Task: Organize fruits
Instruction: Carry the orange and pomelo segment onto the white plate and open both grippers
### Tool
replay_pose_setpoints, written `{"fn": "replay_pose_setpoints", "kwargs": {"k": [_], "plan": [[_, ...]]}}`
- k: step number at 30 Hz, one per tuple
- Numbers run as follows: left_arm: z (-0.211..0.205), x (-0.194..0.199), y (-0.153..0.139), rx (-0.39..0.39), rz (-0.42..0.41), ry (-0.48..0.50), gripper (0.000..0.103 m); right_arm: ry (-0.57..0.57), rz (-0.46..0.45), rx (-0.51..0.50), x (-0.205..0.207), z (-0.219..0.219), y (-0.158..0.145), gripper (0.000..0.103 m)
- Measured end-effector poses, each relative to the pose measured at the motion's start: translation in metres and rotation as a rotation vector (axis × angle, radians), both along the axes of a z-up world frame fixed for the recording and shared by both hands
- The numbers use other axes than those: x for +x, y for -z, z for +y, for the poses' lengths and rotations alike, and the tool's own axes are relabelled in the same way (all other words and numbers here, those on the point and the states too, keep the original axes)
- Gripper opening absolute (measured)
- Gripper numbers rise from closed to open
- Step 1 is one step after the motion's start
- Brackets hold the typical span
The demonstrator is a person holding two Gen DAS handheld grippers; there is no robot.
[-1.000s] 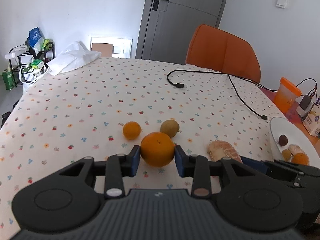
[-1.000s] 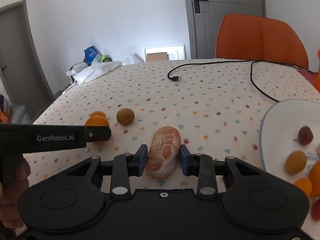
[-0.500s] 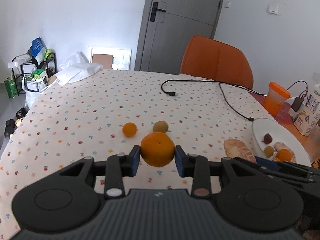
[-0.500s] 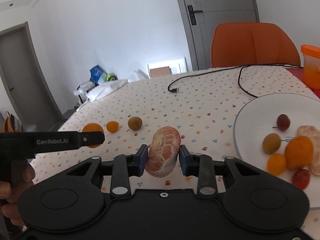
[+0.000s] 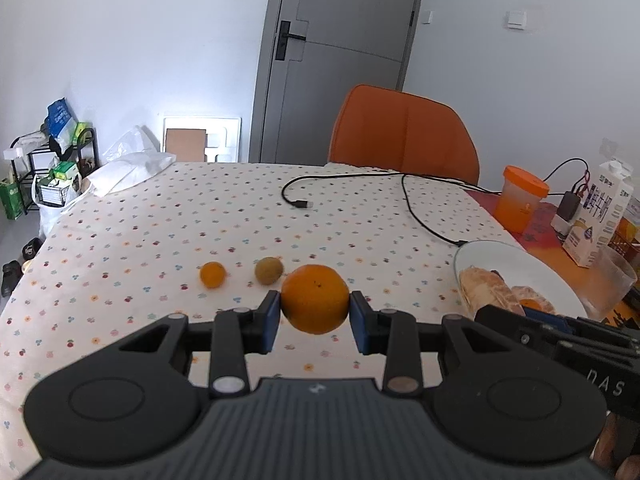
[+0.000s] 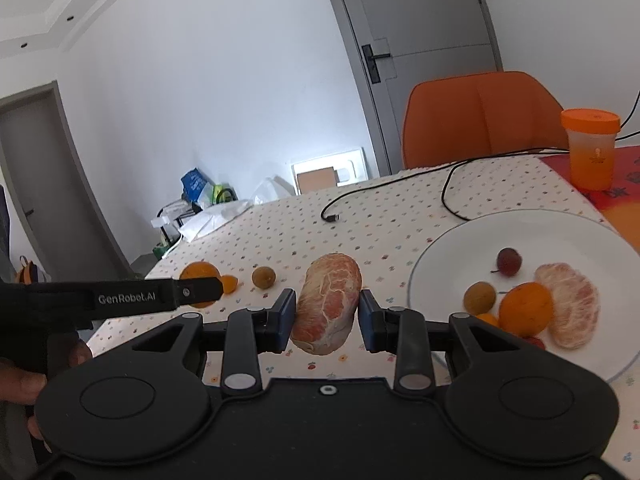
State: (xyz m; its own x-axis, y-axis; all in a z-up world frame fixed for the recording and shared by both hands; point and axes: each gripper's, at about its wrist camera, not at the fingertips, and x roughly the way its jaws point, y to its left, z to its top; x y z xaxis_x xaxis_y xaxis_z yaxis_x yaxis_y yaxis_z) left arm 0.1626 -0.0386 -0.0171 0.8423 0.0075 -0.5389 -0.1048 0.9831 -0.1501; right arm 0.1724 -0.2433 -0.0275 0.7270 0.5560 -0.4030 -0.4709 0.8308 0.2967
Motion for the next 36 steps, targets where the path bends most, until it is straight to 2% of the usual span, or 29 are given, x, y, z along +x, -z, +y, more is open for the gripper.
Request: {"fn": "replay_pose_setpoints", "kwargs": {"k": [16,24,36], "plan": [[-0.051,0.004,-0.013,0.024,-0.053,0.025,0.035,-0.016,-0.056,0.068,-0.005,-0.049,-0.008,0.032],[-0.081,0.021,-0.012,0.026,-0.050,0.082,0.035,0.058,-0.060,0.082,0.002,-0.077,-0.004,0.032],[-0.117,0.063,0.005,0.040,-0.009,0.156,0.035,0.183,-0.031,0.069,0.024,-0.113,0.014,0.032]]}}
